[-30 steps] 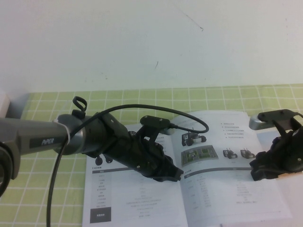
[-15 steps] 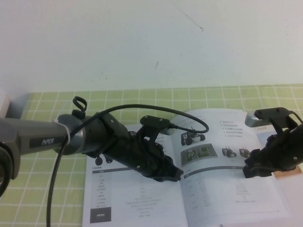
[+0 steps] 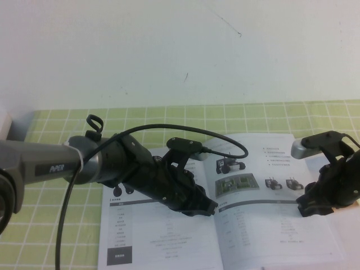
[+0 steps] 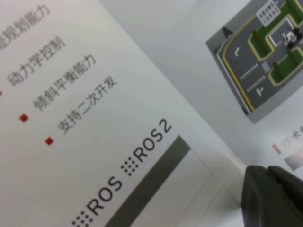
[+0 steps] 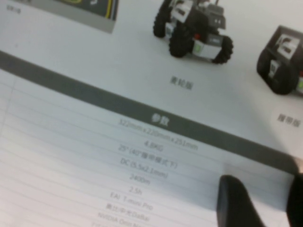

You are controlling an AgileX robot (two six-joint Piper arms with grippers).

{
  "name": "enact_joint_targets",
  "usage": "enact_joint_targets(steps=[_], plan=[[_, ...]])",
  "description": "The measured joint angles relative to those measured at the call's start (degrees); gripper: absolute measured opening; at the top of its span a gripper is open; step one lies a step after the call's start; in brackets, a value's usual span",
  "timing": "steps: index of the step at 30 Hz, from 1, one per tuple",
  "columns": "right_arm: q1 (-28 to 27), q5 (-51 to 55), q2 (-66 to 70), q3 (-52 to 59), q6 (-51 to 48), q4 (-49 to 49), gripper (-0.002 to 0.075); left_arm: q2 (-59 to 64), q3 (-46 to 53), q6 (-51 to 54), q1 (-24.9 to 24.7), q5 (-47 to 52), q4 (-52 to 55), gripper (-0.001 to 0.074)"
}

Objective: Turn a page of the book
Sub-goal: Open the closed book

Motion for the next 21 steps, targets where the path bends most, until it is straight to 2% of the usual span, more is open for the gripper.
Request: enact_joint_targets(steps=[5, 11, 13, 21], plan=[[0.00, -0.03, 0.00, 0.00, 0.00, -1.39, 0.0252, 0.00, 0.00, 0.00, 0.00, 0.00, 0.00, -0.0004], [0.00, -0.25, 0.00, 0.00, 1.86, -1.47, 0.0417, 0.00, 0.00, 0.00, 0.00, 0.00, 0.00, -0.0004], [0.00, -0.25, 0.00, 0.00, 3.00, -1.52, 0.0444, 0.00, 0.00, 0.00, 0.00, 0.00, 0.00, -0.0004], [0.00, -0.58, 0.00, -0.22, 5.74, -3.31, 0.0422, 0.00, 0.00, 0.00, 0.00, 0.00, 0.00, -0.0004]])
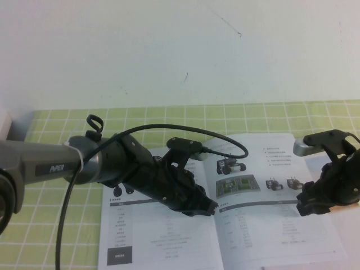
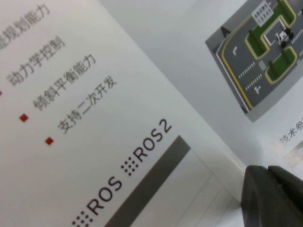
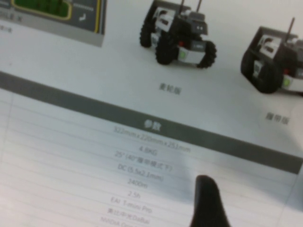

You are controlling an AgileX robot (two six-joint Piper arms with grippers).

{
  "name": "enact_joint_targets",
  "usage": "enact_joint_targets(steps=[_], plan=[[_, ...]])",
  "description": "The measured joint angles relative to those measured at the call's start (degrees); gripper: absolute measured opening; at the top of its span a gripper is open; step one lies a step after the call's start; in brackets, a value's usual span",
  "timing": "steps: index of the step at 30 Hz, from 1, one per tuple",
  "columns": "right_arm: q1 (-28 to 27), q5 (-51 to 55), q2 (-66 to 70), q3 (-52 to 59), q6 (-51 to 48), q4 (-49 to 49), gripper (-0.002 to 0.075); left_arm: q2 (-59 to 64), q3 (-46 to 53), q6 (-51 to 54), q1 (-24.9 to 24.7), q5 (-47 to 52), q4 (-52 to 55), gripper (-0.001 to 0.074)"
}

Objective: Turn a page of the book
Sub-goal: Open the closed book

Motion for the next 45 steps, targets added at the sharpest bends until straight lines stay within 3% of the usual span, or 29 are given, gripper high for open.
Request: enact_joint_targets(steps=[26, 31, 36, 45], plan=[[0.00, -0.59, 0.00, -0.08, 0.43, -1.10, 0.0397, 0.19, -4.58, 8.82, -0.48, 1.32, -4.13, -0.0004], [0.00, -0.59, 0.00, -0.08, 0.43, -1.13, 0.0405, 2.88, -5.42, 4.34, -0.48, 1.86, -1.66, -0.0004], [0.00, -0.48, 0.00, -0.08, 0.43, -1.13, 0.0471, 3.38, -6.40, -2.60, -0.62, 2.22, 3.46, -0.0004], [0.00, 0.20, 0.00, -2.26, 0.43, -2.56, 0.0510, 3.38, -6.74, -4.89, -0.62, 2.09, 4.87, -0.0004]])
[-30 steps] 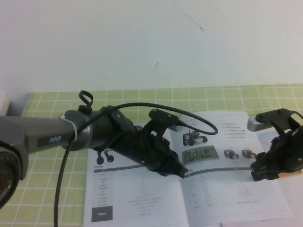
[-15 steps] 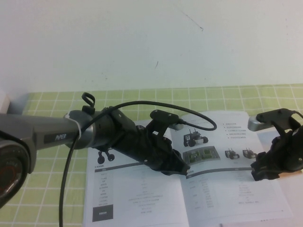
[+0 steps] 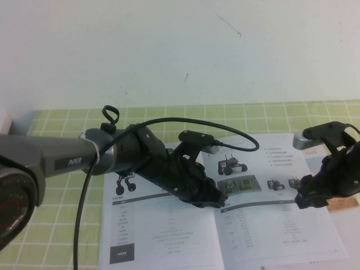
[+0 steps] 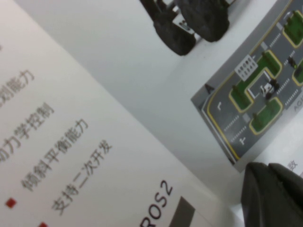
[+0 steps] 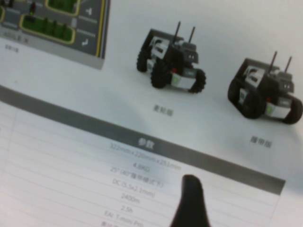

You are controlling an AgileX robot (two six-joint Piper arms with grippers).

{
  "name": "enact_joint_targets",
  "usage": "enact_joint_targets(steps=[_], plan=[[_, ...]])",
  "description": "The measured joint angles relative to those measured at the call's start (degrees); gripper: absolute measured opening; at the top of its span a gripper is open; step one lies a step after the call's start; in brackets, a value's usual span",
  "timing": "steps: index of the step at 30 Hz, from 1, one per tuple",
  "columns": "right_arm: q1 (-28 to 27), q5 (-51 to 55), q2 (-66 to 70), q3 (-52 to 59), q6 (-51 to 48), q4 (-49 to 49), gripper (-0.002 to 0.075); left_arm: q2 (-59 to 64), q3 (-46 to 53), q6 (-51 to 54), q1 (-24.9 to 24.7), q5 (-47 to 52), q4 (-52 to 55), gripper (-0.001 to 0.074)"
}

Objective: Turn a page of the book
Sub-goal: Open the closed book

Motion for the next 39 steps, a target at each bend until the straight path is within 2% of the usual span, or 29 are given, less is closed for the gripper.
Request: enact_joint_targets(steps=[28, 39], plan=[[0.00, -0.79, 2.27, -1.03, 1.26, -0.35, 0.0510, 0.00, 0.00, -0.01, 0.00, 0.00, -0.20, -0.0004], [-0.48, -1.01, 2.41, -1.03, -0.03, 3.81, 0.0498, 0.00, 0.00, 0.34, 0.00, 0.00, -0.38, -0.0004]])
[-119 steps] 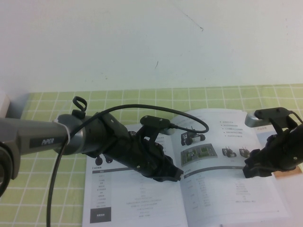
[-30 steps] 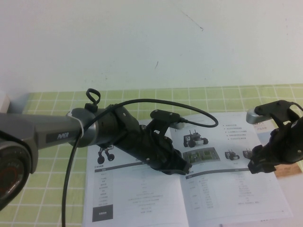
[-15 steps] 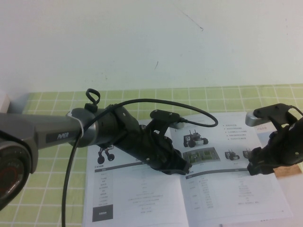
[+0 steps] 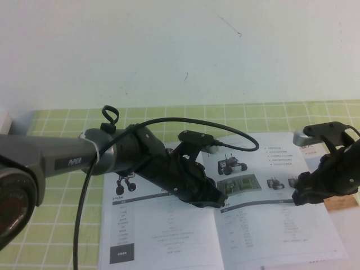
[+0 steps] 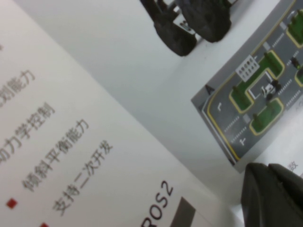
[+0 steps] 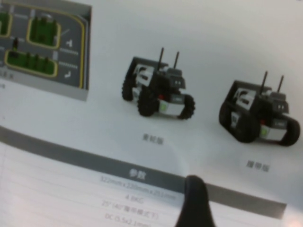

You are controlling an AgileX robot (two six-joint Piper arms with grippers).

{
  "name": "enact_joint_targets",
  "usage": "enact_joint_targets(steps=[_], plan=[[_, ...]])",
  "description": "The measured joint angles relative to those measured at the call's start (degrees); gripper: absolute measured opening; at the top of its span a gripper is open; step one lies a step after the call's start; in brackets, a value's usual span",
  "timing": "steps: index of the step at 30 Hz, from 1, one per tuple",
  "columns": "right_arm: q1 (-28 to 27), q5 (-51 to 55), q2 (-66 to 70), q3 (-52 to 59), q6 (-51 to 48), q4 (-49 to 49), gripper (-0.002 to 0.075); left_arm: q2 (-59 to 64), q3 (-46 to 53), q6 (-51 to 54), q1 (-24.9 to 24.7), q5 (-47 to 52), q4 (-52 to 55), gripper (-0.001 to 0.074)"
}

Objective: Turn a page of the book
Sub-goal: Open the closed book

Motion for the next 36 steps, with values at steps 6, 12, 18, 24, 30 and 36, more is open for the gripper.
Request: enact_joint_targets(steps=[6, 12, 18, 24, 30, 36], plan=[[0.01, -0.74, 0.41, 0.00, -0.62, 0.58, 0.0377, 0.00, 0.00, 0.00, 0.00, 0.00, 0.00, -0.0004], [-0.14, -0.63, 0.53, 0.00, -4.43, 5.06, 0.0269, 0.00, 0.00, 0.35, 0.00, 0.00, 0.00, -0.0004], [0.05, 0.68, 0.70, 0.00, -8.64, 11.20, 0.0248, 0.00, 0.00, 0.73, 0.00, 0.00, 0.00, -0.0004], [0.05, 4.81, 0.70, -1.78, -11.66, 10.77, 0.0246, 0.00, 0.00, 0.97, 0.00, 0.10, 0.00, -0.0004], [0.05, 10.28, -1.00, -6.04, -10.39, 3.85, 0.0246, -0.69, 0.00, 0.97, 0.00, -0.54, 0.95, -0.0004], [0.05, 11.82, -1.88, -6.29, -6.03, -1.16, 0.0246, -5.16, 1.61, 1.30, -0.13, -2.38, 8.81, -0.0004]])
